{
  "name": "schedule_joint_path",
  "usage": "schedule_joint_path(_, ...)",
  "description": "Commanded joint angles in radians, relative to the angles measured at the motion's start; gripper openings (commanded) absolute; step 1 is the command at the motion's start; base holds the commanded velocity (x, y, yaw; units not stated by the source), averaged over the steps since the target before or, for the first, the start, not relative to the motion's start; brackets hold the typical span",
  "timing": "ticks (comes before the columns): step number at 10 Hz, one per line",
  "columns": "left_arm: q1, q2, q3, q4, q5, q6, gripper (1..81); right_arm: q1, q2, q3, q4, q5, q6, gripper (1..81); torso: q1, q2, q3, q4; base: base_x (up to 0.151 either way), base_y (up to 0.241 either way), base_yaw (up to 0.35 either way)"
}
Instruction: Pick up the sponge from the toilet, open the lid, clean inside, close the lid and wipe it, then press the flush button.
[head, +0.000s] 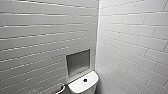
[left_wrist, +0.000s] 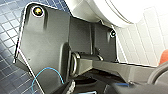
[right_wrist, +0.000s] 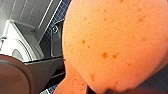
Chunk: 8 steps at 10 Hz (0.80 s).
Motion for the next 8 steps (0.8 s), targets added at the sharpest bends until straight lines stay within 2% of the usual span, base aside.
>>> schedule_joint_path(1,-0.140,-0.179,0.250,-0.004,0.064,0.004,81.1,0.044,-0.141,0.172,0.008,-0.028,0.004,1.0,0.000,0.000,-0.049,0.000,0.000,0.000,0.000)
schedule_joint_path(2,-0.172,-0.226,0.319,-0.006,0.064,0.004,81.1,0.047,-0.161,0.199,0.006,-0.029,0.004,1.0,0.000,0.000,-0.061,0.000,0.000,0.000,0.000)
schedule_joint_path(5,-0.306,-0.350,0.511,-0.012,0.096,0.001,81.1,0.053,-0.192,0.239,0.005,-0.022,0.004,1.0,0.000,0.000,-0.150,0.000,0.000,0.000,0.000)
schedule_joint_path(6,-0.353,-0.375,0.559,-0.015,0.119,-0.002,81.1,0.053,-0.199,0.245,0.008,-0.007,0.004,1.0,0.000,0.000,-0.113,0.000,0.000,0.000,0.000)
schedule_joint_path(8,-0.470,-0.418,0.645,-0.055,0.191,-0.016,81.1,0.053,-0.207,0.252,0.006,0.013,0.004,1.0,0.001,0.001,-0.140,0.000,0.000,0.000,0.000)
